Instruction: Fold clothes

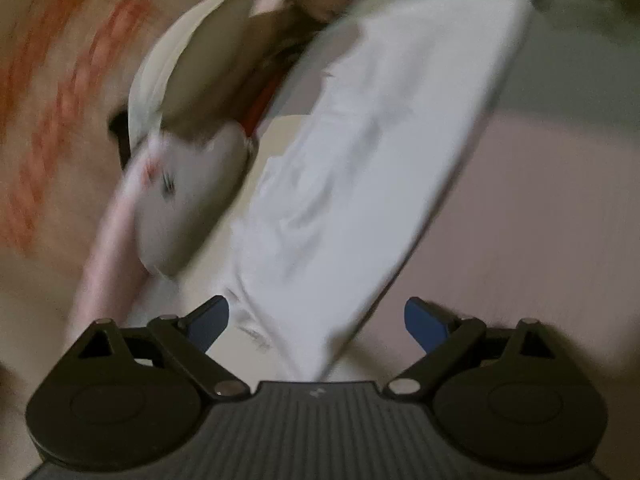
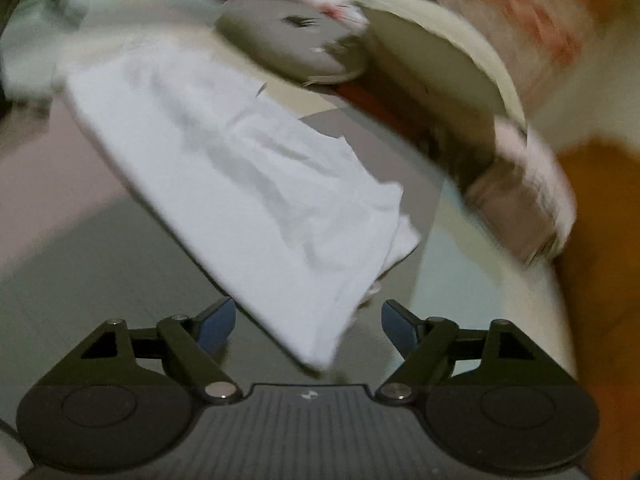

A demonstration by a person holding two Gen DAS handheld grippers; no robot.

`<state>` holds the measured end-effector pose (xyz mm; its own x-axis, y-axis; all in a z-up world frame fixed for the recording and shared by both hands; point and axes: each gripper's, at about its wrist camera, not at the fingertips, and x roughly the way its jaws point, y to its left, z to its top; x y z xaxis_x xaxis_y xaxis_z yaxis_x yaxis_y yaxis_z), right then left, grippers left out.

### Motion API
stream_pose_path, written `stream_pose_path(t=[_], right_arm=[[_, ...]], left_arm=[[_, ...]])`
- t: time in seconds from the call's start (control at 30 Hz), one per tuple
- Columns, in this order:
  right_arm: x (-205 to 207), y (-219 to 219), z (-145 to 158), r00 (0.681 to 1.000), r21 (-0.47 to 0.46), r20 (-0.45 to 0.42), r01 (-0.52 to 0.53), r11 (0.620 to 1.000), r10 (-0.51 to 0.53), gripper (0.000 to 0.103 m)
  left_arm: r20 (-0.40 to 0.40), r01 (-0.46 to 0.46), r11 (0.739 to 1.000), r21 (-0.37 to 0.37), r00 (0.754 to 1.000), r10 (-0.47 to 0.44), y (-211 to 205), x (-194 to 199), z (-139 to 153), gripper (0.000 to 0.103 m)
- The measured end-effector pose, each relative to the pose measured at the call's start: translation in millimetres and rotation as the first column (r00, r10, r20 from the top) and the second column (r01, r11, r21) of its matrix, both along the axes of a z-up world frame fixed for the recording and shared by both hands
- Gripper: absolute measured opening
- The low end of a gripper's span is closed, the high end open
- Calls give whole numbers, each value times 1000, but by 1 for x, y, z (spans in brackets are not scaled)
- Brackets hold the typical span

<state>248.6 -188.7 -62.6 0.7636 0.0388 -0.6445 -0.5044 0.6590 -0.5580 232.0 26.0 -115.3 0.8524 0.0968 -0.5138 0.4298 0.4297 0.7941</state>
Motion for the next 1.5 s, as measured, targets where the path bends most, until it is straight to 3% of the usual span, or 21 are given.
stream_pose_path(t=[0.07, 0.13, 0.27, 0.5, 0.67, 0.77, 0.87, 0.93, 1.0, 1.17, 1.3, 1.4, 1.5], right_arm=[[-2, 6, -13, 999, -111, 15, -46, 993, 48, 84], [-3, 12, -22, 996, -160, 22, -85, 983, 90, 84], [0, 34, -28, 982, -218, 75, -154, 964, 174, 84], [19, 79, -28, 947, -216, 134, -261, 941, 293, 84], [26, 93, -19, 933, -184, 201, -262, 947, 297, 84], [27, 85, -12, 942, -144, 198, -247, 958, 272, 85], [26, 75, -16, 952, -144, 162, -236, 961, 258, 86], [27, 71, -26, 957, -166, 118, -246, 955, 267, 86], [24, 68, -31, 953, -173, 129, -250, 953, 274, 86], [35, 87, -30, 957, -149, 134, -239, 960, 259, 86], [39, 94, -34, 943, -188, 144, -272, 944, 300, 86], [41, 75, -35, 946, -228, 142, -254, 940, 290, 86], [45, 53, -39, 955, -294, 134, -216, 931, 264, 86]], left_arm=[[44, 58, 993, 105, 997, -63, -1, -3, -13, 96], [58, 79, 990, 119, 995, -87, -1, 0, -13, 101], [63, 116, 980, 161, 990, -127, -10, 16, -16, 101], [57, 228, 955, 187, 969, -242, -47, 40, -15, 100], [43, 306, 931, 201, 946, -320, -65, 47, -17, 100], [60, 276, 930, 241, 953, -298, -61, 54, -20, 101], [69, 218, 911, 351, 964, -257, -42, 61, -28, 100], [56, 191, 915, 355, 973, -225, -30, 63, -28, 100], [55, 175, 910, 376, 976, -210, -22, 65, -30, 100], [61, 198, 902, 383, 969, -239, -39, 67, -32, 99], [28, 249, 889, 384, 959, -281, -42, 68, -32, 93], [17, 214, 861, 462, 968, -249, -17, 71, -38, 89], [-34, 204, 829, 521, 975, -219, 3, 69, -48, 62]])
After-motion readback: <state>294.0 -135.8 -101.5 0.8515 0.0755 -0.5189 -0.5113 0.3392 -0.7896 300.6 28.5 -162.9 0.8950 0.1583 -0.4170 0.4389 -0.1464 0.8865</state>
